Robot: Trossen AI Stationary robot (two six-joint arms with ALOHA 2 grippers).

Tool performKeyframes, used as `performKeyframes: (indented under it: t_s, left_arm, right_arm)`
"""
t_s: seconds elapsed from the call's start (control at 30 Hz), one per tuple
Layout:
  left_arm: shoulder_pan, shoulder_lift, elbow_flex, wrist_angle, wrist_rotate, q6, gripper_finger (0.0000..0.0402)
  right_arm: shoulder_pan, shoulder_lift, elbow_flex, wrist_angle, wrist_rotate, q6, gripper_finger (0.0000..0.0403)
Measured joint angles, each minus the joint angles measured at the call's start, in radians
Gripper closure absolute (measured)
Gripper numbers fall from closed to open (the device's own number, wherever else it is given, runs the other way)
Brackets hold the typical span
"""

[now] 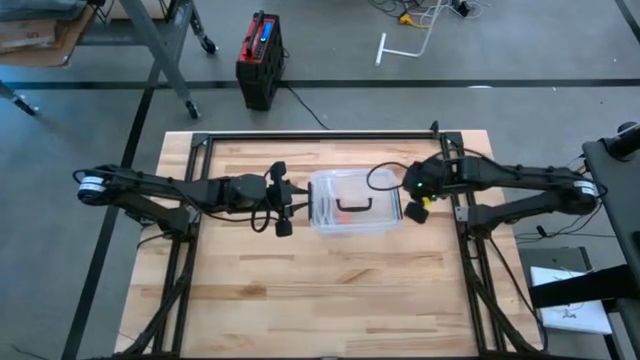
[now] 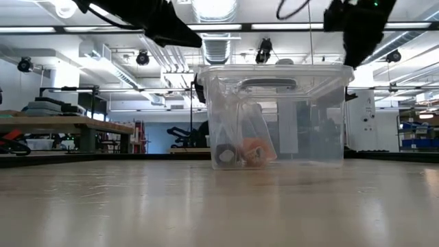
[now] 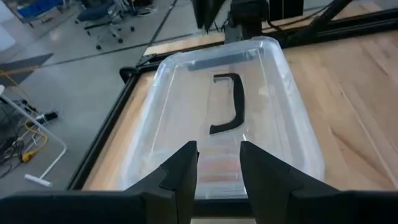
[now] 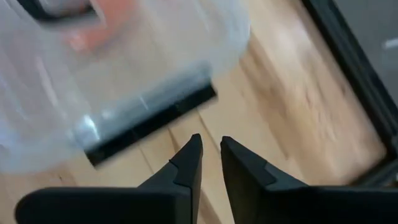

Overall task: Roll bandage
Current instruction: Close the transparent bin

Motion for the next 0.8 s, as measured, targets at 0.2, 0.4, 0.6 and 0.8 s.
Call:
performKeyframes:
  t_s: [0.2,0.4,0.6,0.8]
  left_arm:
    - [0.000,0.012,-0.001,0.043,0.000,0.000,0.0287]
    - [0.002,0.043,-0.001,0.075,0.000,-0.030,0.0287]
    - [0.003,0.113,-0.001,0.089,0.000,-0.034,0.0287]
    - [0.003,0.231,0.007,0.210,0.001,-0.010,0.0287]
  right_arm:
    - [0.000,0.048,-0.117,0.112,-0.062,-0.019,0.0358]
    - [0.028,0.163,-0.093,0.447,-0.272,-0.077,0.0369]
    - [0.039,0.245,-0.015,0.436,-0.262,-0.143,0.0369]
    - [0.056,0.328,-0.079,0.449,-0.230,-0.152,0.0371]
